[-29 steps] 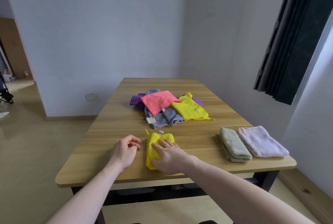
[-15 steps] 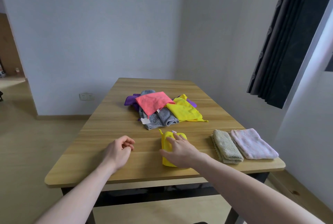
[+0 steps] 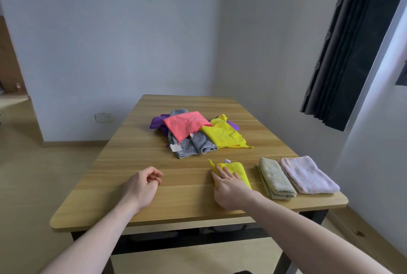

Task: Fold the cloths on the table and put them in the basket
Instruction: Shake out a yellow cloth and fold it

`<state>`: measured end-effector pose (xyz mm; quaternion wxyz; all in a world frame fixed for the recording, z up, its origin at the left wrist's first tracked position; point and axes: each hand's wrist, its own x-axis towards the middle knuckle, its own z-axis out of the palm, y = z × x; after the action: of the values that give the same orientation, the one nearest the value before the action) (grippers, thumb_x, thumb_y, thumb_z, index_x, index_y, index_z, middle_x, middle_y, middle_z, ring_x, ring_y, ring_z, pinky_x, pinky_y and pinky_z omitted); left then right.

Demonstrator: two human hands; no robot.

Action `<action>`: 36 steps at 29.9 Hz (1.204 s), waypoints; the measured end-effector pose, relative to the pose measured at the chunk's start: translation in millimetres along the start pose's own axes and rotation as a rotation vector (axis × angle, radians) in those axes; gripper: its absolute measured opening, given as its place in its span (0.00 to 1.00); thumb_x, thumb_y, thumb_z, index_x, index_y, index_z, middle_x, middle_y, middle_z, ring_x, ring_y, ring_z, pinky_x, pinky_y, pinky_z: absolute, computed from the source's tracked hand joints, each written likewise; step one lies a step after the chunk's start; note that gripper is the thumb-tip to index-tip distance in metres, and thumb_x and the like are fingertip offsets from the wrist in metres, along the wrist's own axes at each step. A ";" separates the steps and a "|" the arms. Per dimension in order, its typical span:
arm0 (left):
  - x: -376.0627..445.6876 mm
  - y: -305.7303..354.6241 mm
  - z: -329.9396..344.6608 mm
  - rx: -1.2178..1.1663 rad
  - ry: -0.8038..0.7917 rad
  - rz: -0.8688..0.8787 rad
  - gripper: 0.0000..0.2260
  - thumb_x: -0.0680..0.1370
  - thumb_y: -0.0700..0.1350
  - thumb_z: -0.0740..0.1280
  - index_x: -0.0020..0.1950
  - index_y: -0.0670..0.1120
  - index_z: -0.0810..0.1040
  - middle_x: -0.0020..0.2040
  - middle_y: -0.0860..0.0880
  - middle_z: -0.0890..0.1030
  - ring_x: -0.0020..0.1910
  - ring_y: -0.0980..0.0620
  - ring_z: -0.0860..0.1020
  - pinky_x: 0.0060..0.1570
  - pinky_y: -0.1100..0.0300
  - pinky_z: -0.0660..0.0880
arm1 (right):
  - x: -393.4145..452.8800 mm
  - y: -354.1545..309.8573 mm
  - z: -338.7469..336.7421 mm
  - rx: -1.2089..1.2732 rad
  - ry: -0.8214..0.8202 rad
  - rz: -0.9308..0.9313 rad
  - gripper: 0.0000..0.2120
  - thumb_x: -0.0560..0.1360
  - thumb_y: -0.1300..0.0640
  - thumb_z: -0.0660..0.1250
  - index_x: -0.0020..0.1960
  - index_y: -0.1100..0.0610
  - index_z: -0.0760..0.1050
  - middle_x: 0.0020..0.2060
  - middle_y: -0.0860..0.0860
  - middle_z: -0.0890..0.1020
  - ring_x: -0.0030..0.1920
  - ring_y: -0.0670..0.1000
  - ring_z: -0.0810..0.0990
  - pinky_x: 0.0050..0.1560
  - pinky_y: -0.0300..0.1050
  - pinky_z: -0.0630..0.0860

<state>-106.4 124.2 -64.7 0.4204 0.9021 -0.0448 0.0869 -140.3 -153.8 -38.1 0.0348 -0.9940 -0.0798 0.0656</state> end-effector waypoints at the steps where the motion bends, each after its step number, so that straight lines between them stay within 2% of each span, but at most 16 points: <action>1: 0.1 -0.3 -0.3 0.002 0.002 0.002 0.13 0.75 0.38 0.64 0.46 0.57 0.81 0.41 0.60 0.84 0.46 0.58 0.81 0.49 0.53 0.79 | -2.4 6.8 0.0 0.000 0.000 0.008 0.31 0.82 0.52 0.50 0.83 0.56 0.47 0.82 0.53 0.41 0.82 0.56 0.40 0.81 0.59 0.43; 11: -3.5 1.7 0.1 0.060 -0.045 0.027 0.12 0.76 0.39 0.64 0.49 0.57 0.79 0.45 0.59 0.82 0.47 0.58 0.80 0.47 0.57 0.79 | -17.6 34.3 -0.7 0.002 -0.002 0.002 0.30 0.84 0.49 0.48 0.84 0.54 0.47 0.83 0.51 0.42 0.82 0.54 0.40 0.81 0.58 0.41; 14: -2.9 1.6 -0.2 0.081 -0.054 0.031 0.11 0.76 0.41 0.64 0.49 0.57 0.79 0.44 0.60 0.82 0.46 0.58 0.80 0.46 0.57 0.79 | -15.0 33.3 -5.2 0.029 -0.006 0.006 0.32 0.83 0.44 0.51 0.84 0.52 0.47 0.83 0.51 0.43 0.82 0.55 0.41 0.80 0.58 0.42; 18: -1.1 -1.2 0.5 0.134 -0.059 0.062 0.10 0.75 0.43 0.65 0.48 0.59 0.79 0.44 0.61 0.81 0.46 0.59 0.79 0.47 0.56 0.79 | -9.7 33.8 -20.2 0.202 0.171 0.015 0.33 0.82 0.39 0.55 0.83 0.49 0.52 0.83 0.49 0.48 0.82 0.53 0.43 0.80 0.58 0.44; 22: -5.3 -0.3 4.2 0.272 -0.034 0.176 0.09 0.77 0.45 0.64 0.49 0.60 0.78 0.47 0.64 0.79 0.50 0.62 0.76 0.51 0.58 0.77 | 1.4 48.4 -32.4 0.155 0.297 0.033 0.31 0.82 0.39 0.57 0.82 0.49 0.56 0.83 0.49 0.50 0.82 0.54 0.45 0.80 0.57 0.45; 25: -10.0 4.3 8.1 0.411 0.009 0.276 0.08 0.80 0.48 0.62 0.54 0.60 0.77 0.50 0.65 0.75 0.52 0.62 0.73 0.53 0.62 0.74 | 13.5 63.6 -31.5 0.067 0.277 0.056 0.32 0.81 0.38 0.56 0.81 0.48 0.56 0.83 0.50 0.50 0.82 0.56 0.45 0.80 0.60 0.46; 31: -11.0 6.3 10.1 0.442 0.023 0.322 0.09 0.82 0.48 0.60 0.58 0.61 0.75 0.53 0.65 0.73 0.54 0.63 0.72 0.56 0.65 0.71 | 26.2 96.6 -28.1 -0.011 0.278 0.147 0.31 0.80 0.34 0.55 0.80 0.46 0.59 0.81 0.49 0.56 0.82 0.57 0.49 0.79 0.63 0.48; 36: -7.5 10.0 10.6 0.513 0.003 0.369 0.11 0.82 0.49 0.59 0.61 0.59 0.74 0.56 0.64 0.73 0.56 0.63 0.72 0.59 0.64 0.72 | 24.7 106.1 -10.4 0.080 0.221 0.178 0.30 0.80 0.32 0.52 0.77 0.43 0.63 0.78 0.47 0.63 0.78 0.55 0.59 0.77 0.62 0.53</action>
<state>-114.0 109.7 -65.3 0.1561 0.9553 -0.1835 0.1715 -98.3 -254.9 -39.3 0.0770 -0.9962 0.0158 -0.0383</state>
